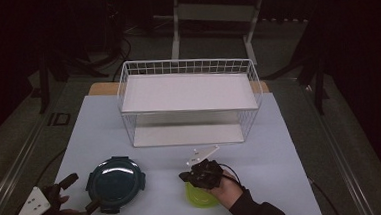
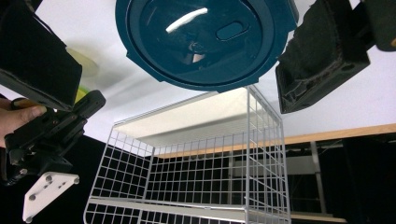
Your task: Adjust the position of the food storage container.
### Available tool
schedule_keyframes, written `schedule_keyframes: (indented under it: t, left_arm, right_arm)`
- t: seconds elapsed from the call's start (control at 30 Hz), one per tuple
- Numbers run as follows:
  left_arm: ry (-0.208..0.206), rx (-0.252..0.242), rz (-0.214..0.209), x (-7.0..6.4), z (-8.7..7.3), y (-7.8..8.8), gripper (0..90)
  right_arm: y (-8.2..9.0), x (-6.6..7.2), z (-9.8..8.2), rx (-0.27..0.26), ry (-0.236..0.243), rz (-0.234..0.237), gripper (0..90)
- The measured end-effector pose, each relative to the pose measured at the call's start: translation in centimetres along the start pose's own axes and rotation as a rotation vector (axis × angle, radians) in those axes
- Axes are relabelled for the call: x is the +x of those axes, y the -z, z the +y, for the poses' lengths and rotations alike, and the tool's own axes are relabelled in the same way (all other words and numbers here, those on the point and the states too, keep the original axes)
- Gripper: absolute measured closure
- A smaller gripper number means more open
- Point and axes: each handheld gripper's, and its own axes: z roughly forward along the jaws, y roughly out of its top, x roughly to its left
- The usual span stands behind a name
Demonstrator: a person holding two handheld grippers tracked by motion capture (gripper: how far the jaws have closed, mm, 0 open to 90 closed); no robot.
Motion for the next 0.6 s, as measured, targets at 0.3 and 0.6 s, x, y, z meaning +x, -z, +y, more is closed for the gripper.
schedule_keyframes:
  t: [0.3, 0.6]
  left_arm:
    - [0.000, 0.005, -0.001, 0.0, 0.0, -0.1, 0.0]
    - [0.001, 0.006, -0.001, 0.0, -0.1, -0.1, 0.0]
  right_arm:
    - [0.7, 0.3, 0.0, -0.018, -0.005, 0.013, 90.0]
    - [0.1, 1.6, -0.3, 0.012, 0.014, 0.051, 90.0]
